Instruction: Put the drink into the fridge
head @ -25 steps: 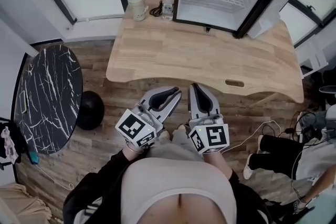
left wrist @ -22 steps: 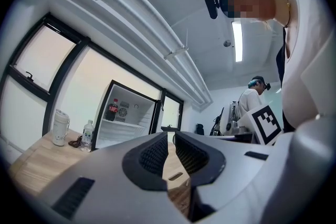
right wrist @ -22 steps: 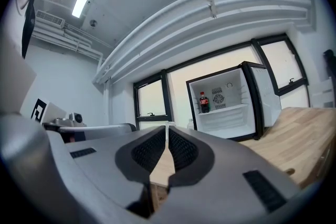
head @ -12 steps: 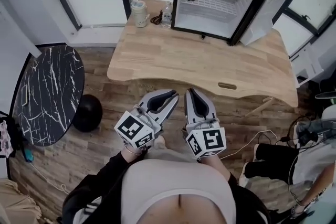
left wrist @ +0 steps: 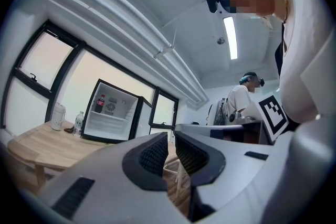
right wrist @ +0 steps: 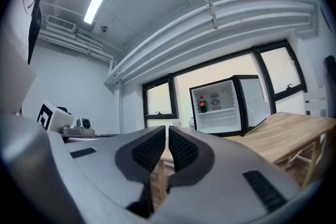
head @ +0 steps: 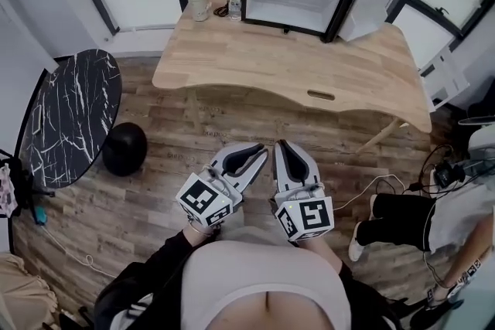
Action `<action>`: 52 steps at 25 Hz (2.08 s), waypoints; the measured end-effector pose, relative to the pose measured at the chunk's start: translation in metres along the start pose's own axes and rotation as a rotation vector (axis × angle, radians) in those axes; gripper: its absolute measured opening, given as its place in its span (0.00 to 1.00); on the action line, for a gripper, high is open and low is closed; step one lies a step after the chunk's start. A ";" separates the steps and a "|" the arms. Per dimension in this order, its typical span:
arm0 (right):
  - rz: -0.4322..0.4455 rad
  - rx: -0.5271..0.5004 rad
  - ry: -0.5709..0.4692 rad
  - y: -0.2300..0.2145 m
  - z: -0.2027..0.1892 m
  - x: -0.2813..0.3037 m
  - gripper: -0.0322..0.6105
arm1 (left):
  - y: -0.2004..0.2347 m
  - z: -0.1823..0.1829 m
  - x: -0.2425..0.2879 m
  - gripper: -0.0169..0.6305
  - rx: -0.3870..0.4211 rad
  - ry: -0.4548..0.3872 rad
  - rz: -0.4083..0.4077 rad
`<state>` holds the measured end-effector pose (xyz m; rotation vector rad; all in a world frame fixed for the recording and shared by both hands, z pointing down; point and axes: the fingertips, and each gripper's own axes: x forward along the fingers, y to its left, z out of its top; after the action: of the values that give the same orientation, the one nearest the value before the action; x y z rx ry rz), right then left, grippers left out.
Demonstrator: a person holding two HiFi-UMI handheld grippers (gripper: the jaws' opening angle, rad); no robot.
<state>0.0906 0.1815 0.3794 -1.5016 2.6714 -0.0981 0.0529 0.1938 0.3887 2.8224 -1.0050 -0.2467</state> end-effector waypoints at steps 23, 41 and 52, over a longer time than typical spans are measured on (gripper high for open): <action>-0.031 -0.015 -0.017 0.070 0.008 -0.053 0.11 | -0.042 0.015 -0.081 0.10 0.046 0.016 0.016; -0.058 -0.064 -0.022 0.077 0.009 -0.051 0.09 | -0.034 0.021 -0.085 0.10 0.058 0.009 0.005; -0.051 -0.068 -0.016 0.084 0.009 -0.047 0.09 | -0.031 0.024 -0.089 0.10 0.060 0.002 0.006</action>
<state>0.0447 0.2650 0.3642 -1.5835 2.6498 0.0016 -0.0014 0.2725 0.3689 2.8723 -1.0375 -0.2171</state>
